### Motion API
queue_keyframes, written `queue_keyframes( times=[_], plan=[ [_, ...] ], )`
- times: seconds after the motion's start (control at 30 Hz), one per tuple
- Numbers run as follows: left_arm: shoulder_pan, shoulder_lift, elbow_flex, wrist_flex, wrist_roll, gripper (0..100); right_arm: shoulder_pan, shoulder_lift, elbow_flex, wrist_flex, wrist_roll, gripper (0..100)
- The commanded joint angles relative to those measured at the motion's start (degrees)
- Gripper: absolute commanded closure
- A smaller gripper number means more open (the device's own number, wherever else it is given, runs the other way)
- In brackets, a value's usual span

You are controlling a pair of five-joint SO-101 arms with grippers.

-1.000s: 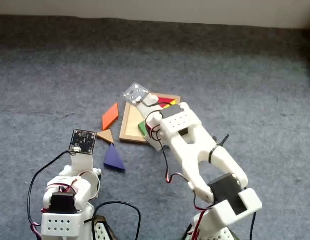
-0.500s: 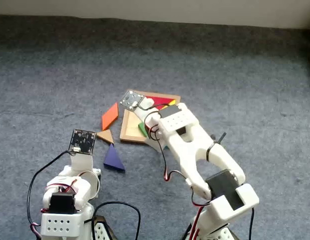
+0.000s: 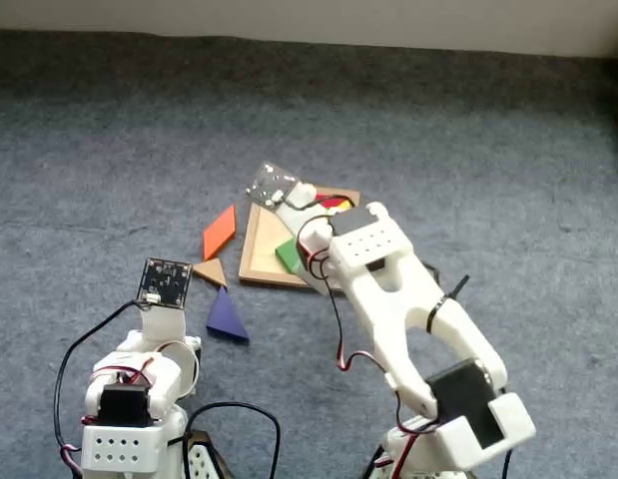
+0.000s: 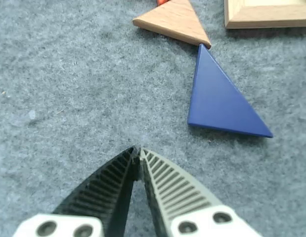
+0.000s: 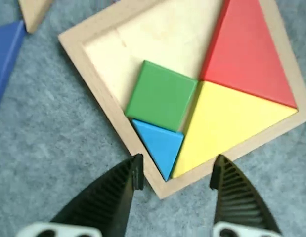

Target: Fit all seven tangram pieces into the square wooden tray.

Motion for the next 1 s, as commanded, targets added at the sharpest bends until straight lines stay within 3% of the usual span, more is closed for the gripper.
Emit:
queue_keyframes(
  times=[0.0,0.17,0.37,0.63,0.97],
  plan=[
    [-0.7,-1.7,1.1,0.2,0.4,99,0.0,-8.2,4.4,-0.3,0.7,88.2],
    [-0.7,-1.7,1.1,0.2,0.4,99,-0.6,-13.9,11.1,-1.2,-3.6,94.5],
    [-0.7,-1.7,1.1,0.2,0.4,99,-0.5,-16.0,16.2,-8.8,-9.8,94.7],
    [-0.7,-1.7,1.1,0.2,0.4,99,1.3,-17.2,16.7,-8.6,-17.1,94.7],
    [-0.7,-1.7,1.1,0.2,0.4,99,2.9,-47.6,24.7,0.4,-19.0,94.7]
  ],
)
